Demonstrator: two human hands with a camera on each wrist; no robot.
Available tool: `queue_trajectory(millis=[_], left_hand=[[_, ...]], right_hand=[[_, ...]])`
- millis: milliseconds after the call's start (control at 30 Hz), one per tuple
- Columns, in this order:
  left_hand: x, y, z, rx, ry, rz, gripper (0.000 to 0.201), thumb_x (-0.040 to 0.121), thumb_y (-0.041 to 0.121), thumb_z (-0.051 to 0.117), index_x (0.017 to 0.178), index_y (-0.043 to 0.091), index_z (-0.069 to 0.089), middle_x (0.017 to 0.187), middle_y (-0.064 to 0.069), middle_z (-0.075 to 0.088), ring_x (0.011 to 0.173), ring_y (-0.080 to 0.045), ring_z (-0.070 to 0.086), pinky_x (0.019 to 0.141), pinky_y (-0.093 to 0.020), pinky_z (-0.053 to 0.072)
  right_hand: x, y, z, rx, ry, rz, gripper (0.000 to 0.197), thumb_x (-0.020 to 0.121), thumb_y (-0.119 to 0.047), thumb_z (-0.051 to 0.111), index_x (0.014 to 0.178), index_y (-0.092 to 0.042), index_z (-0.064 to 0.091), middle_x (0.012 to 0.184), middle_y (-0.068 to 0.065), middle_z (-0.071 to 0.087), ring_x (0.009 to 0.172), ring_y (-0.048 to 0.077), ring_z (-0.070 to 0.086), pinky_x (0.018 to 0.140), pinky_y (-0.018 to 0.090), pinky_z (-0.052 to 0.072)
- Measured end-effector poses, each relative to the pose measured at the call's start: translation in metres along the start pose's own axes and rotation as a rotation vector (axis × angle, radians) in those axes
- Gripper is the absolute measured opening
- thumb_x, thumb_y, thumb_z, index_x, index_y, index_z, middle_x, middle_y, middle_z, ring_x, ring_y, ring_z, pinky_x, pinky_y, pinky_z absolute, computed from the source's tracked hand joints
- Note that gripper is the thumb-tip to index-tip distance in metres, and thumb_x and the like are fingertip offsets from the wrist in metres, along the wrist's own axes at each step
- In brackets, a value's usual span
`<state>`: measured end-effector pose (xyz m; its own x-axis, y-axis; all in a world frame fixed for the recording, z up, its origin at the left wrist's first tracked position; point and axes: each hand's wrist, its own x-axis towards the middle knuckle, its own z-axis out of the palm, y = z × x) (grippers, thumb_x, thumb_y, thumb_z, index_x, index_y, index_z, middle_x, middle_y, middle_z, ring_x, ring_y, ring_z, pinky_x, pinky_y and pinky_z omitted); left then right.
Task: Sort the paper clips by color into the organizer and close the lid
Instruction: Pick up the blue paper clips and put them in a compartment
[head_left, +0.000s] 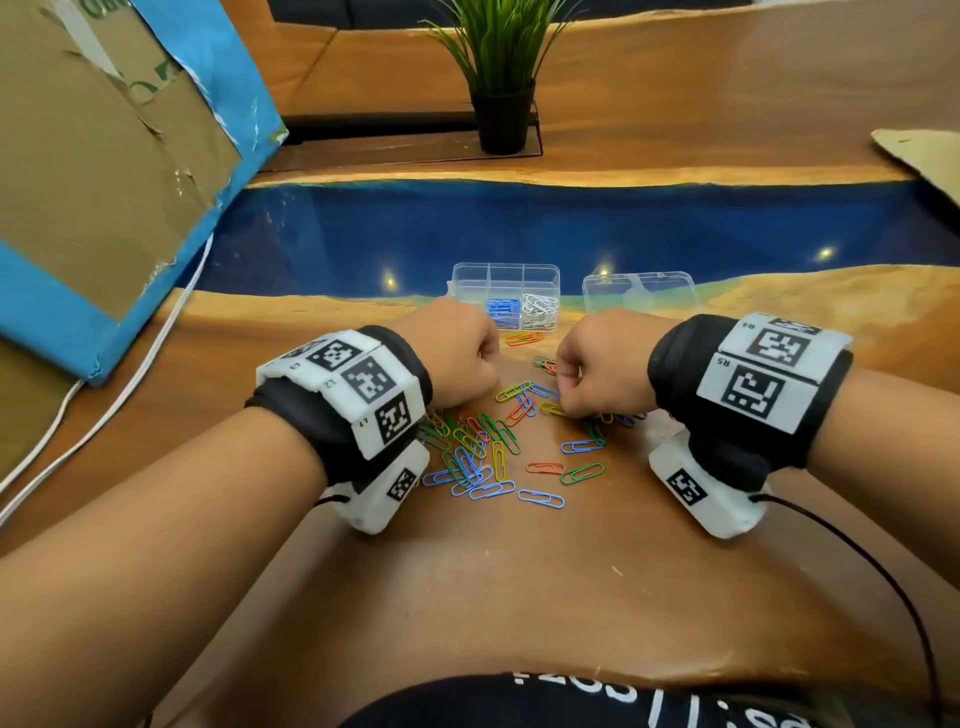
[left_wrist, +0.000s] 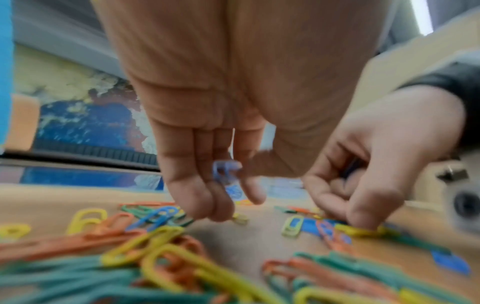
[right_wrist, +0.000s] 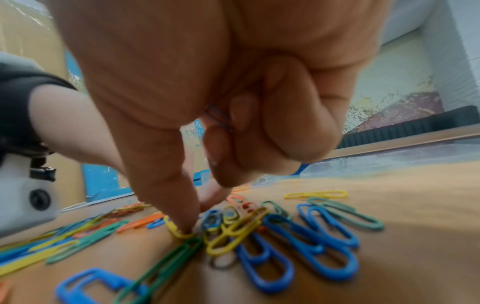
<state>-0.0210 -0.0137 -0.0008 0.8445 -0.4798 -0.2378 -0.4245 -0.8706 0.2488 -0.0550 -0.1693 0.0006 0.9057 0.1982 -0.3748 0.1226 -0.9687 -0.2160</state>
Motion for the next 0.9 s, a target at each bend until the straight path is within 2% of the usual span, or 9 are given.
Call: queue_trajectory(millis=[133,233,333,433,500,567,633,800,900], left_hand=[[0.003,0.005,-0.004,-0.119,-0.004,-0.020,0.025,0.086,0.011,0.043,0.073,0.020,0.062,0.061,0.010,0.054,0.063,-0.009,0.050,0.054,-0.020,0.037],[0.009,0.009,0.000,-0.062,0.015,-0.044,0.022,0.087,0.012,0.042,0.068,0.016,0.053,0.062,0.003,0.049,0.070,-0.021,0.048,0.050,-0.024,0.030],[0.010,0.015,0.004,0.017,0.032,-0.049,0.009,0.084,0.027,0.054,0.079,0.021,0.056,0.066,0.006,0.048,0.076,-0.020,0.048,0.059,-0.024,0.033],[0.009,0.020,0.004,0.044,-0.026,0.031,0.010,0.079,0.033,0.067,0.086,0.026,0.063,0.061,0.011,0.045,0.065,-0.011,0.046,0.051,-0.021,0.031],[0.009,0.019,0.003,0.062,-0.066,0.054,0.013,0.079,0.030,0.070,0.090,0.023,0.068,0.063,0.009,0.048,0.060,-0.007,0.046,0.053,-0.022,0.034],[0.010,0.016,0.002,0.054,-0.098,0.039,0.009,0.079,0.025,0.071,0.088,0.023,0.068,0.062,0.009,0.049,0.053,-0.004,0.047,0.056,-0.022,0.037],[0.009,0.012,0.000,0.048,-0.125,0.023,0.006,0.080,0.022,0.071,0.082,0.024,0.066,0.057,0.010,0.047,0.048,0.000,0.045,0.050,-0.020,0.036],[0.004,0.008,-0.002,0.139,-0.099,0.019,0.005,0.083,0.025,0.064,0.079,0.023,0.066,0.059,0.009,0.046,0.056,-0.006,0.043,0.047,-0.019,0.029],[0.005,0.014,-0.002,0.169,-0.057,0.057,0.008,0.083,0.027,0.060,0.086,0.023,0.066,0.067,0.008,0.049,0.066,-0.013,0.047,0.056,-0.024,0.034]], right_hand=[[0.001,0.001,0.000,-0.009,0.013,-0.023,0.005,0.080,-0.026,0.065,0.083,-0.022,0.065,0.068,-0.008,0.054,0.069,0.013,0.051,0.061,0.022,0.040],[0.002,0.004,-0.002,-0.045,0.049,-0.031,0.006,0.080,-0.029,0.066,0.084,-0.026,0.065,0.066,-0.013,0.050,0.072,0.013,0.050,0.057,0.021,0.037],[0.003,0.005,-0.002,-0.077,0.055,-0.038,0.004,0.081,-0.026,0.064,0.078,-0.025,0.066,0.064,-0.011,0.052,0.073,0.014,0.053,0.054,0.019,0.038],[0.004,0.007,-0.002,-0.059,0.049,-0.044,0.003,0.082,-0.029,0.065,0.080,-0.026,0.066,0.064,-0.012,0.051,0.075,0.015,0.054,0.064,0.022,0.039],[0.003,0.007,-0.003,-0.028,0.062,-0.046,0.005,0.084,-0.031,0.063,0.084,-0.027,0.067,0.064,-0.012,0.049,0.076,0.015,0.052,0.068,0.023,0.038],[0.004,0.005,-0.002,-0.027,0.079,-0.050,0.009,0.085,-0.031,0.062,0.087,-0.025,0.068,0.066,-0.011,0.051,0.077,0.016,0.052,0.068,0.023,0.037],[0.006,0.000,-0.001,-0.042,0.089,-0.055,0.013,0.085,-0.031,0.061,0.089,-0.023,0.070,0.074,-0.006,0.057,0.078,0.016,0.053,0.067,0.023,0.038],[0.013,-0.012,-0.001,-0.117,0.129,-0.048,0.017,0.085,-0.031,0.060,0.093,-0.019,0.069,0.091,0.003,0.065,0.088,0.023,0.063,0.065,0.024,0.042],[0.013,-0.016,-0.003,-0.163,0.094,-0.033,0.017,0.083,-0.032,0.062,0.090,-0.016,0.061,0.088,0.004,0.063,0.086,0.025,0.062,0.065,0.026,0.043]])
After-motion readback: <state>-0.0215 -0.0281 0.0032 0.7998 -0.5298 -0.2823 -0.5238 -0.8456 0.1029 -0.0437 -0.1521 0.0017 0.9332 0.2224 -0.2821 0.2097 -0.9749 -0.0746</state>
